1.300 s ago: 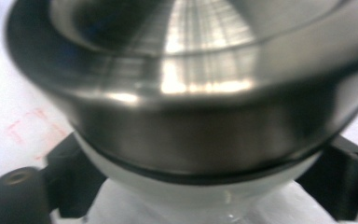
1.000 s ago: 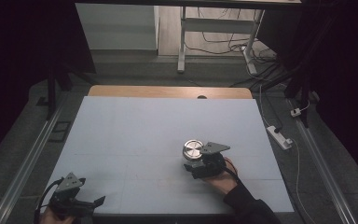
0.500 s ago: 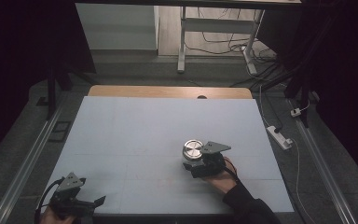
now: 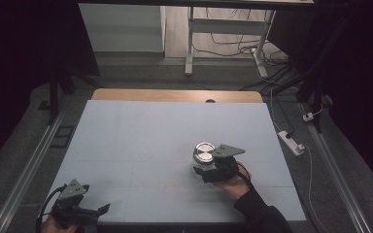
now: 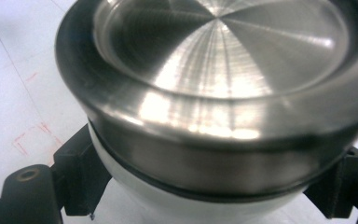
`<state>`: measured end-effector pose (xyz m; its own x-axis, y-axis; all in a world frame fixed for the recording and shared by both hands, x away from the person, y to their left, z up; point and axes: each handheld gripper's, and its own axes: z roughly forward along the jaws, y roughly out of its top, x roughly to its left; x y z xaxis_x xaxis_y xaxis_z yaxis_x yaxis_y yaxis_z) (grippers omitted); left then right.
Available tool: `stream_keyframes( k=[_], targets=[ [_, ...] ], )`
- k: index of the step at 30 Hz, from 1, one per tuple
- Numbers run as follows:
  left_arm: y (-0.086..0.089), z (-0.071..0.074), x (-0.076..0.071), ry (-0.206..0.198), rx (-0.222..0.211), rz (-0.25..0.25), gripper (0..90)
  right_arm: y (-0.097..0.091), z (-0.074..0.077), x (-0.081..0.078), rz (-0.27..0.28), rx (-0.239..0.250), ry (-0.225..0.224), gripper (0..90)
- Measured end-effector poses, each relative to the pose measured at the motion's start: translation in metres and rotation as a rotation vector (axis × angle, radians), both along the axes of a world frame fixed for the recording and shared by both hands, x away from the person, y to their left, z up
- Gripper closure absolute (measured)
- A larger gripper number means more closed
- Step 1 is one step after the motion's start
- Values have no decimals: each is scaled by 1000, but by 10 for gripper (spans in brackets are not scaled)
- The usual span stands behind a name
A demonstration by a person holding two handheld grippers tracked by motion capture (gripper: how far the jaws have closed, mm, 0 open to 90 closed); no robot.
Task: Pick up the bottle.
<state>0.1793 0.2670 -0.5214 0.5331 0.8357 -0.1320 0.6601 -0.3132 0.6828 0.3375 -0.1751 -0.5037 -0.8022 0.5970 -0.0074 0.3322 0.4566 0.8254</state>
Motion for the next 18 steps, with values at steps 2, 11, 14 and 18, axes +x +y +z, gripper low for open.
stream_keyframes(
  k=[2, 11, 14, 18],
  targets=[
    [0, 0, 0, -1, 0, 0, 0, 0, 2, -1, 4, -6, -15, 153],
    [2, 1, -1, -23, -18, -7, 0, 2, 16, -7, 37, -17, -40, 152],
    [2, 1, -1, -30, -22, -8, 0, 4, 21, -10, 51, -14, -35, 153],
    [1, 2, -1, -30, -21, -6, 0, 8, 25, -15, 73, -20, -32, 152]
  ],
)
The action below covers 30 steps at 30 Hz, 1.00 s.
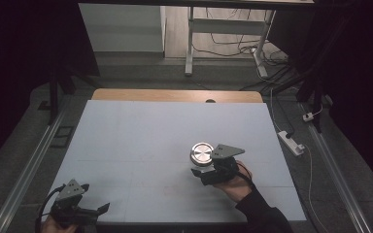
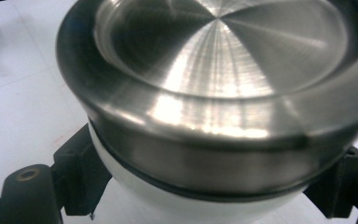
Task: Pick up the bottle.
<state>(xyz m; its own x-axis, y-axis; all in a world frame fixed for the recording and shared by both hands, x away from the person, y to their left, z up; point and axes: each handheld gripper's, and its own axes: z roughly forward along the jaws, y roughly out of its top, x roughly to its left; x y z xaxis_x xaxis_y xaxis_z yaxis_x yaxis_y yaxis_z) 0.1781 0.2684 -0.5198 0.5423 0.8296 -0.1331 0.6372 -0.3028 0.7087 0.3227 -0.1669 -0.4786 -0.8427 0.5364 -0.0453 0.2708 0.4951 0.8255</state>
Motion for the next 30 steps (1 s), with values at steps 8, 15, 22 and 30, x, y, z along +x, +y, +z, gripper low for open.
stream_keyframes(
  k=[8, 15, 22, 30],
  targets=[
    [0, 0, 0, 4, -2, 0, 0, 12, 5, -11, 49, -1, 5, 153],
    [0, 0, 0, 5, -2, -2, 0, 26, 6, -20, 87, -5, 16, 152],
    [-1, 0, 1, 6, 2, -6, 0, 37, 7, -27, 130, 8, 35, 152],
    [0, 0, 1, 11, -15, -7, 0, 43, 7, -31, 143, -3, 40, 152]
  ],
)
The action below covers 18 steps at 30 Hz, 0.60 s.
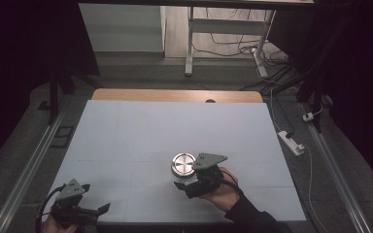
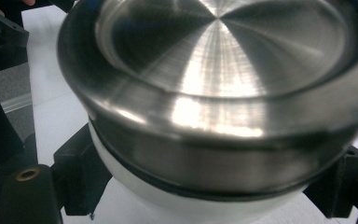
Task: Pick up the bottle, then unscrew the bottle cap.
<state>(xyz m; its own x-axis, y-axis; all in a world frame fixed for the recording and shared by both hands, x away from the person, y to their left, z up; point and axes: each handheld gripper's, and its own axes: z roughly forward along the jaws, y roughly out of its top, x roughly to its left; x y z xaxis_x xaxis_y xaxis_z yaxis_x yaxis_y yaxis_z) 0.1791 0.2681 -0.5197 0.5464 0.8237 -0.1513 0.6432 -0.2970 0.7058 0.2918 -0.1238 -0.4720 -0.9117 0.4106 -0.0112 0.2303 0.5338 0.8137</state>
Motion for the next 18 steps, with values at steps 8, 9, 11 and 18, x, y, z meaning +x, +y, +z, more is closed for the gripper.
stream_keyframes(
  k=[8, 9, 11, 18],
  targets=[
    [-3, 6, 3, -40, -43, -68, 0, 1, 2, 0, 0, 5, 2, 152],
    [-4, 7, 5, -57, -59, -101, 0, 1, 2, 0, 1, 5, 3, 152],
    [-8, 10, 8, -68, -70, -130, 0, 2, 2, 0, 5, 2, -2, 153],
    [-19, 20, 18, -141, -118, -198, 0, 3, 5, -1, 17, -3, -3, 153]
  ],
)
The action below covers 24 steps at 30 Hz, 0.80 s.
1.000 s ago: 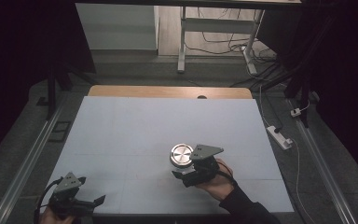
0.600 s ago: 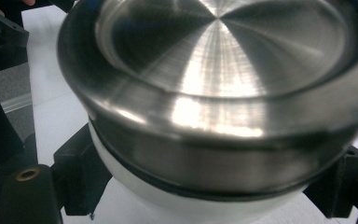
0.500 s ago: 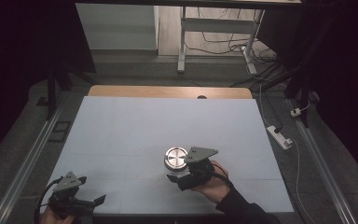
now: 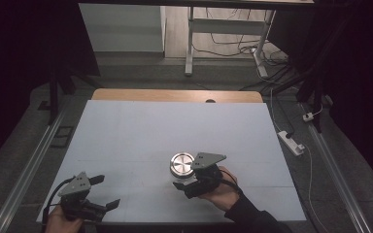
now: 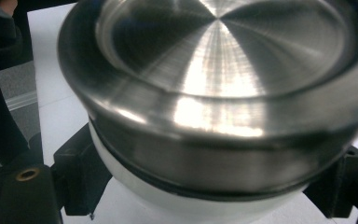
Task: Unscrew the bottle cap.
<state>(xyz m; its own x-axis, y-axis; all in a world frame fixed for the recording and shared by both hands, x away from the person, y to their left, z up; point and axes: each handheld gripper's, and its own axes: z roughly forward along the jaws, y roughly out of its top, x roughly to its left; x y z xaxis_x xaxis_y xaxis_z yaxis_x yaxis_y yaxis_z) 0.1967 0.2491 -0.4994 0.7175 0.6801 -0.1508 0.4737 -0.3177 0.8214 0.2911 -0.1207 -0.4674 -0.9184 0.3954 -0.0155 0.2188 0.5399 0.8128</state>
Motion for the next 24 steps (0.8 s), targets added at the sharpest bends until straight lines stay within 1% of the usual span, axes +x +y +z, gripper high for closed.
stream_keyframes(
  k=[3, 5, 9, 11, 12, 14, 17, 21, 24],
  targets=[
    [-3, 5, 5, -6, -22, -23, 4, 0, 1, 0, 2, -2, -2, 153],
    [-7, 7, 9, -13, -26, -43, 4, -1, 2, 0, 5, -3, -1, 152],
    [-18, 12, 17, -35, 2, -73, 0, -1, 3, 1, 9, -4, -3, 152],
    [-24, 15, 21, -35, 8, -87, 0, -1, 3, 1, 13, -2, -4, 153],
    [-27, 17, 24, -29, 9, -95, 0, -1, 4, 1, 14, -3, -3, 152],
    [-32, 22, 27, -29, 8, -101, 0, -1, 4, 0, 19, -7, -7, 152],
    [-39, 29, 33, -50, 16, -109, 0, 0, 4, 0, 25, -10, -7, 152],
    [-48, 36, 41, -55, 10, -127, 0, 2, 4, 0, 33, -13, -7, 152],
    [-56, 40, 46, -69, 17, -159, 0, 4, 4, -1, 42, -13, -8, 153]
  ],
)
